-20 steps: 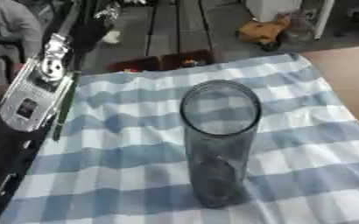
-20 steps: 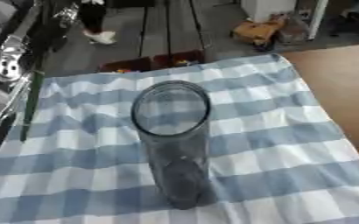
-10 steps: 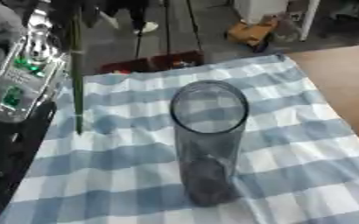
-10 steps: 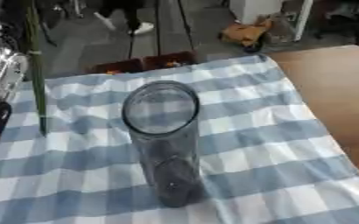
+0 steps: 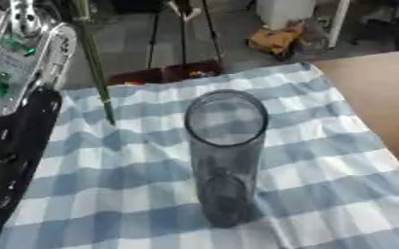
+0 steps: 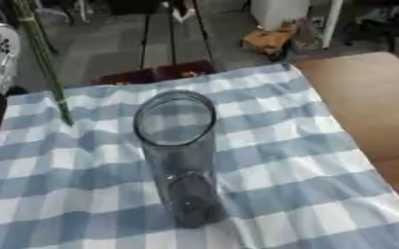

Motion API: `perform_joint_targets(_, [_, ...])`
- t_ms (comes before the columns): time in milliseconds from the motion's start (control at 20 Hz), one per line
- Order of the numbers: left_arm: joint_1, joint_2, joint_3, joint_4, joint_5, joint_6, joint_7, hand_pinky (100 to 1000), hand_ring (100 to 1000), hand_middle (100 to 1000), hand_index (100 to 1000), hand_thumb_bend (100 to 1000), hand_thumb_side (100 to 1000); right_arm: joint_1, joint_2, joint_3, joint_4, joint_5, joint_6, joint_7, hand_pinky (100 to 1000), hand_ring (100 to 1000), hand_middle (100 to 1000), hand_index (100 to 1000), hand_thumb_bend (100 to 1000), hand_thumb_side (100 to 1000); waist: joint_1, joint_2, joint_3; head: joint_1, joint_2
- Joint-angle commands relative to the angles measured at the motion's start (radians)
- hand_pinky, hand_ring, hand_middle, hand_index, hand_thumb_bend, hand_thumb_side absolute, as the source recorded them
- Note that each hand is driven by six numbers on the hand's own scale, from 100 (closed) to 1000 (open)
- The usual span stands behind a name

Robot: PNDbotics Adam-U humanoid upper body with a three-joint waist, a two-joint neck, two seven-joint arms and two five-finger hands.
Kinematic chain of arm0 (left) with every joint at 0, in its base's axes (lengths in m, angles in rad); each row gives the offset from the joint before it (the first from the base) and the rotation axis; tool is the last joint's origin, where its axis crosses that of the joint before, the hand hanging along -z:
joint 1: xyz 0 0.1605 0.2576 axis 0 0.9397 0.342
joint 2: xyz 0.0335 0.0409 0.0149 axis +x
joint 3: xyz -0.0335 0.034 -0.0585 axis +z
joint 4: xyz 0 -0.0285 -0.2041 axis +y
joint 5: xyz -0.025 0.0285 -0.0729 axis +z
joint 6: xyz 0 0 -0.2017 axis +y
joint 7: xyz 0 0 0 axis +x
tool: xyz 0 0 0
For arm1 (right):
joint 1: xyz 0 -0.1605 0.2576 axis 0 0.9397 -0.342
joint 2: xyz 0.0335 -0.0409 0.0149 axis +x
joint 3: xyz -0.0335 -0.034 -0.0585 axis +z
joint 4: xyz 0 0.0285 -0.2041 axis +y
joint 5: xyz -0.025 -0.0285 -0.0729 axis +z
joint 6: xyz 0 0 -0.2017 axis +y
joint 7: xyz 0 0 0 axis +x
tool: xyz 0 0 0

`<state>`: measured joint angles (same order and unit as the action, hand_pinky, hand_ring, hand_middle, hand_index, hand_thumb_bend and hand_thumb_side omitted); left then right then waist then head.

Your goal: Arrange flowers into the vase.

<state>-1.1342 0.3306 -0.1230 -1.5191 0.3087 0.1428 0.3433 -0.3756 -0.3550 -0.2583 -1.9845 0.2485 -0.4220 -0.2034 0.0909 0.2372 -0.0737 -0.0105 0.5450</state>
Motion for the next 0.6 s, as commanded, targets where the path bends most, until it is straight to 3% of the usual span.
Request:
perform_joint_targets(50, [-0.049,0.002,0.018,-0.009,0.046,-0.006,0.034,100,100,100,100,100,773,-0.009,-0.011,0.001,-0.016,-0.012,0.003,-0.003,815,798,521,813,100,746,-0.003,-0.027,-0.002,0.001,0.011])
perform_joint_targets(600, [-0.138,-0.069,0.033,0.048,0.176,0.005,0.142,100,100,100,100,100,770,-0.010,-0.005,0.009,-0.016,-0.025,0.016,-0.006,815,800,527,813,100,739,-0.002,-0.055,-0.008,-0.018,0.038])
